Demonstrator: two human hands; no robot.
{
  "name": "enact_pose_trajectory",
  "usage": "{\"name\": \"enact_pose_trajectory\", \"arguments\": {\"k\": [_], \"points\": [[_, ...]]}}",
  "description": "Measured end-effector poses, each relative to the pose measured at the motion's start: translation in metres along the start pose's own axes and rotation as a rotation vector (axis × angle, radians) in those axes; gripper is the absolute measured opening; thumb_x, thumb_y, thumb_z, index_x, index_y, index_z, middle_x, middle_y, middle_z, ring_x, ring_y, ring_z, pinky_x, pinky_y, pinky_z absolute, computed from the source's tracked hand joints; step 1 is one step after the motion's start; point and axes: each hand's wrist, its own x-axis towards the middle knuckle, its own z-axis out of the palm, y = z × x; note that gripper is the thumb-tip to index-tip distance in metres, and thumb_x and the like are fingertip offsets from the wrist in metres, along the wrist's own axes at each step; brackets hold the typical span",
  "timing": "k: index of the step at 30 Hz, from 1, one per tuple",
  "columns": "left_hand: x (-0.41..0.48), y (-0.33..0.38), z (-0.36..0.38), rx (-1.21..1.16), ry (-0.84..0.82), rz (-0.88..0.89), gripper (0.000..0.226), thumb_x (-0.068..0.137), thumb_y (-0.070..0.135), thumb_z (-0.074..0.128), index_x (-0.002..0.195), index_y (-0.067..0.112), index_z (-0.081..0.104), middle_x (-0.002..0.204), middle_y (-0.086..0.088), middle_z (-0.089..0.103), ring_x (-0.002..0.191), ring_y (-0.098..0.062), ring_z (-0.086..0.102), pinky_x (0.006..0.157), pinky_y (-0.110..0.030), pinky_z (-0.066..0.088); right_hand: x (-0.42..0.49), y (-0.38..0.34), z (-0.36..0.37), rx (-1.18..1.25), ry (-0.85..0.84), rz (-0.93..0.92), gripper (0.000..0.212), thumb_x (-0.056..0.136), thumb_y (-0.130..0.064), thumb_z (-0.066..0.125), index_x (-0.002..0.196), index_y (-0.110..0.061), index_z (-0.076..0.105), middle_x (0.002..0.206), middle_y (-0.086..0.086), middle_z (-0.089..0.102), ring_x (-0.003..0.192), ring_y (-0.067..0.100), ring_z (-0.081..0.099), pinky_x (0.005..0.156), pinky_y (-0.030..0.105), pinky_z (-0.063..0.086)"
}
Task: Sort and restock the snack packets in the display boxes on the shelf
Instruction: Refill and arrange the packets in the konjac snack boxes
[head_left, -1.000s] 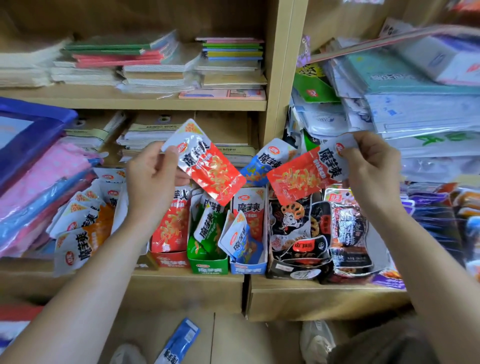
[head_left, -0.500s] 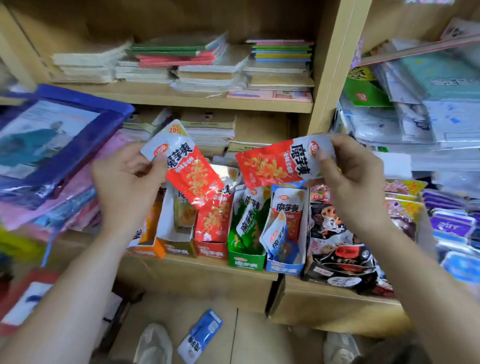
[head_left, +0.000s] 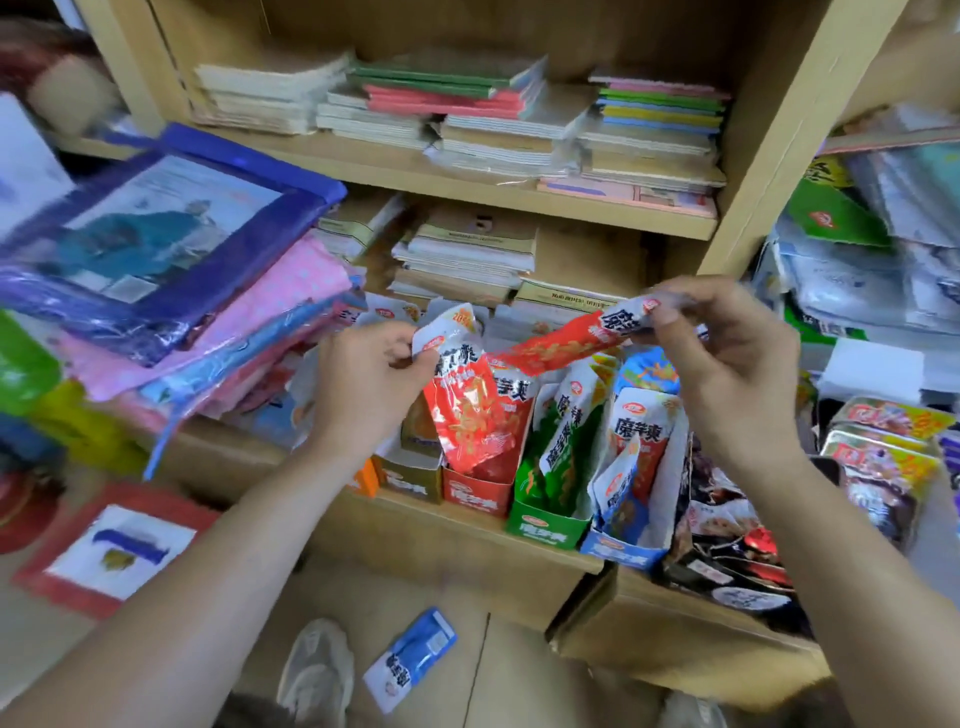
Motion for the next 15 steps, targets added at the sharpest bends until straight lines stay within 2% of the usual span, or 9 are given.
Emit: {"name": "enact_pose_trajectory", "arguments": {"k": [2,3,5,8,10,12,13,15], "points": [[0.002,-0.005,-0.001,-0.111,-0.059,-0.077,0.022,0.086,0.011,0.077,0.066,0.009,0.065,0.057,-0.004,0.066,0.057,-0.014,0.065,0.051,-0.032,0.048,-0.003,0.007,0.012,-0.072,-0.169,-0.024,0.016,0.099,-0.002,0.061,0.099,-0.015,0.070,0.093,0.002,0.069,0.087,0.011,0.066,0.077,0.024,0.053],[0.002,-0.006,-0.001,-0.223,-0.098,-0.157,0.020,0.088,0.008,0.074,0.069,0.009,0.068,0.062,-0.008,0.069,0.062,-0.017,0.070,0.053,-0.031,0.054,-0.005,0.012,0.019,-0.132,-0.268,-0.044,0.015,0.099,-0.002,0.061,0.101,-0.013,0.072,0.096,-0.003,0.070,0.089,0.009,0.066,0.077,0.022,0.052],[0.002,-0.002,-0.001,-0.453,-0.161,-0.318,0.024,0.093,0.003,0.068,0.075,0.019,0.071,0.069,-0.004,0.072,0.068,-0.012,0.071,0.062,-0.026,0.060,-0.009,0.024,0.033,-0.247,-0.408,-0.106,0.016,0.097,-0.003,0.063,0.104,-0.012,0.074,0.098,-0.012,0.069,0.090,0.004,0.065,0.077,0.020,0.050],[0.001,0.005,-0.004,-0.557,-0.283,-0.383,0.021,0.095,0.010,0.065,0.106,0.026,0.073,0.081,0.003,0.072,0.076,-0.009,0.072,0.071,-0.027,0.060,-0.010,0.034,0.050,-0.373,-0.472,-0.214,0.021,0.092,-0.002,0.067,0.108,-0.012,0.076,0.098,-0.007,0.073,0.087,0.005,0.062,0.077,0.021,0.048],[-0.005,0.008,-0.007,-0.562,-0.446,-0.341,0.032,0.087,0.027,0.070,0.119,0.031,0.070,0.095,0.002,0.072,0.089,-0.011,0.073,0.079,-0.030,0.060,-0.010,0.038,0.056,-0.460,-0.501,-0.286,0.028,0.089,-0.004,0.071,0.113,-0.017,0.077,0.096,-0.002,0.076,0.085,0.016,0.062,0.077,0.024,0.046],[-0.014,0.010,-0.006,-0.461,-0.576,-0.269,0.054,0.077,0.044,0.074,0.129,0.039,0.063,0.113,0.008,0.070,0.099,-0.006,0.070,0.086,-0.032,0.057,-0.013,0.041,0.057,-0.518,-0.523,-0.299,0.037,0.090,-0.005,0.072,0.124,-0.019,0.073,0.098,0.001,0.074,0.086,0.022,0.059,0.079,0.028,0.046],[-0.019,0.012,-0.003,-0.369,-0.579,-0.229,0.060,0.074,0.048,0.078,0.131,0.042,0.060,0.116,0.011,0.068,0.097,-0.002,0.068,0.085,-0.031,0.057,-0.015,0.041,0.057,-0.518,-0.525,-0.278,0.043,0.090,-0.005,0.072,0.131,-0.018,0.068,0.103,0.003,0.071,0.089,0.021,0.058,0.081,0.030,0.048],[-0.027,0.014,0.006,-0.176,-0.468,-0.161,0.058,0.073,0.045,0.085,0.126,0.039,0.061,0.104,0.016,0.069,0.085,0.002,0.068,0.077,-0.029,0.057,-0.019,0.038,0.053,-0.442,-0.504,-0.199,0.059,0.088,-0.001,0.072,0.143,-0.016,0.057,0.114,0.003,0.059,0.093,0.017,0.059,0.085,0.029,0.053]]}}
